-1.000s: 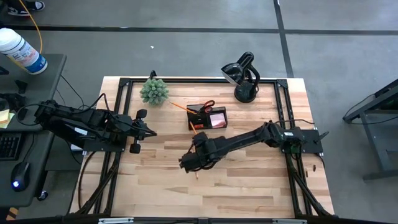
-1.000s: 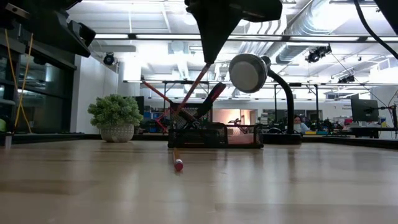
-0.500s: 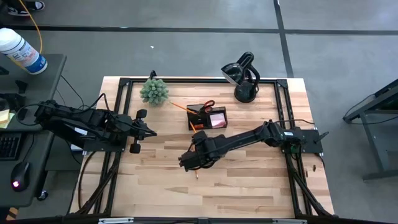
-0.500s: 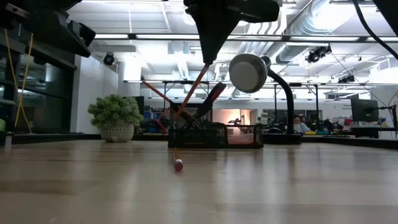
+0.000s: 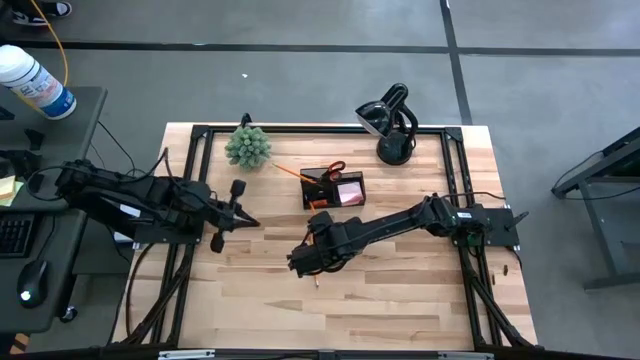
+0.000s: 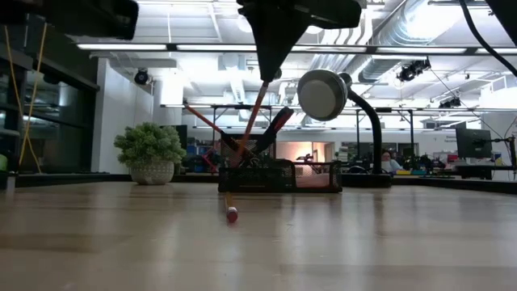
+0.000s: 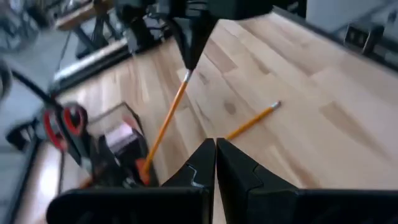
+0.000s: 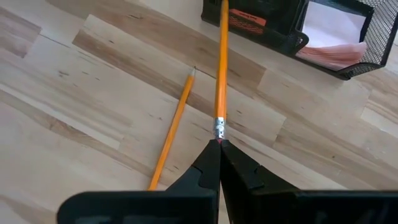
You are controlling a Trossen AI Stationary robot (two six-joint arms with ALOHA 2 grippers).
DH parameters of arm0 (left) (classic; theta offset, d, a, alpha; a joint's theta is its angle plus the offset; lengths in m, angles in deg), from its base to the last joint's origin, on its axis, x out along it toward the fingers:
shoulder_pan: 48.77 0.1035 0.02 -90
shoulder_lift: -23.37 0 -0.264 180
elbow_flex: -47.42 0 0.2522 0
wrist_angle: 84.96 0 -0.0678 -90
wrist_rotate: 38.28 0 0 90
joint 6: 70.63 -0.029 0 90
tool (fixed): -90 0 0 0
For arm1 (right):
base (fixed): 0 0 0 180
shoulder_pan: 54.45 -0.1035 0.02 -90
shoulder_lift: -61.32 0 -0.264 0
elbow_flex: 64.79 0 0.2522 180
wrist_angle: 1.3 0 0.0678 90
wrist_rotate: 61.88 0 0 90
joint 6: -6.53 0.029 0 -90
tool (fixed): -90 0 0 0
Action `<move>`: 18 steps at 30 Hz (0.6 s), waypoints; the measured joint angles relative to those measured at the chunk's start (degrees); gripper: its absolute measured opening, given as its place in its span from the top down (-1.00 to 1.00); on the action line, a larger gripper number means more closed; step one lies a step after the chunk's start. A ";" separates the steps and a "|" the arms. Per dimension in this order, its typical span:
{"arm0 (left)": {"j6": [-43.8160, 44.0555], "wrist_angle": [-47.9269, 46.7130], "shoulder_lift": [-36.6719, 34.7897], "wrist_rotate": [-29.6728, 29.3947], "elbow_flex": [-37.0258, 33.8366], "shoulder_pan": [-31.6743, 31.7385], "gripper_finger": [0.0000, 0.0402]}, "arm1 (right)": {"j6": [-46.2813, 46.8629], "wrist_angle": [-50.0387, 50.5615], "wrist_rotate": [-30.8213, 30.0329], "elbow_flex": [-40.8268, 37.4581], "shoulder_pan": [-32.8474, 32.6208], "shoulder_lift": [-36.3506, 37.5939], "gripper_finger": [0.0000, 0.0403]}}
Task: Pick and place office supplies into organizer
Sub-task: Put the left pencil into the desk organizer
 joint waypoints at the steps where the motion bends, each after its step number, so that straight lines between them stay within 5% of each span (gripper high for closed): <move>1: -2.47 0.76 0.84 0.10 0.00 0.00 0.97 | -0.02 -0.16 -0.11 0.00 0.00 0.00 1.00; 12: -13.04 14.72 20.77 7.27 0.00 0.04 0.97 | -0.15 -1.71 -0.18 0.00 0.00 0.00 1.00; 18: -8.20 17.19 30.98 7.87 0.20 0.04 0.97 | -0.15 -2.45 -0.12 0.00 -0.11 0.06 1.00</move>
